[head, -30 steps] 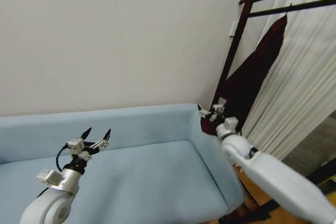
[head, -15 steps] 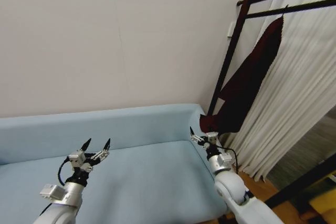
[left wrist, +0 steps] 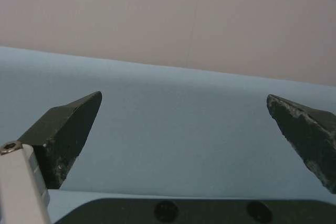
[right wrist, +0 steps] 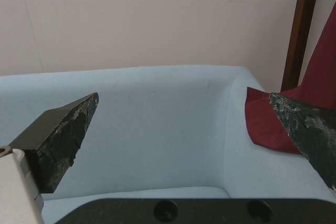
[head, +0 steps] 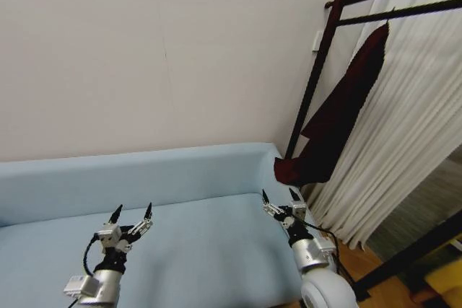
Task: Pick up the clothes from the sofa and hang them on the clothes hanger.
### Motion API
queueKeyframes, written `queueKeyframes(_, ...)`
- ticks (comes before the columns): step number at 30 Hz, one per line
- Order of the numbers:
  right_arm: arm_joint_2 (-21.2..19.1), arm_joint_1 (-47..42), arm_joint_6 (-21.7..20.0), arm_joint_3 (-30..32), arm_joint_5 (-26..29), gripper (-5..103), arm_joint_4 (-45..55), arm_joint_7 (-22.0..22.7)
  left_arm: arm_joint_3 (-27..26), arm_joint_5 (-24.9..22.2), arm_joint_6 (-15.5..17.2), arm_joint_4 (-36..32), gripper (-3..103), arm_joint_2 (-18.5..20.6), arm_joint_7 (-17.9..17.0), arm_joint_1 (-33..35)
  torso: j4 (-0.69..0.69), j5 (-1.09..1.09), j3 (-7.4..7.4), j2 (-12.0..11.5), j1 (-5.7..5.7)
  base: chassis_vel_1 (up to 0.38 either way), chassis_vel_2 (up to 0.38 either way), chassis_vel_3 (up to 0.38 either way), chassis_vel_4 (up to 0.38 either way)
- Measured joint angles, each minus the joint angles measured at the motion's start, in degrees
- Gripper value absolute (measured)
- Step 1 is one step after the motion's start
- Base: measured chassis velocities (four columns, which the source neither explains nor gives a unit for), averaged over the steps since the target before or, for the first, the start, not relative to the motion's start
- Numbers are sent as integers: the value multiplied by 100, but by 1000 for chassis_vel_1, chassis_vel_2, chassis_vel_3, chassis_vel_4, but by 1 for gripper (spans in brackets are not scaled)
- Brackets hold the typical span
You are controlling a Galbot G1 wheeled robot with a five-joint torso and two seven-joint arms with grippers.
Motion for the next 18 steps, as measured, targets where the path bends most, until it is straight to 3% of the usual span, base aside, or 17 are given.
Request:
queueKeyframes(3, -36, -22, -25, 24, -150, 100, 46, 208, 157, 147, 82, -43, 100, -143, -156, -131, -1, 1, 0, 0, 1, 0, 0, 0, 0)
queueKeyframes(8, -144, -19, -26, 101, -231, 100, 45, 252, 146, 152, 202, -80, 100, -52, -171, -274, -2, 1, 0, 0, 1, 0, 0, 0, 0)
queueKeyframes(18, -207, 131, -24, -31, -256, 100, -110, 460, 27, 216, 207, -80, 100, 63, 65, -275, -1, 0, 1, 0, 1, 0, 0, 0, 0)
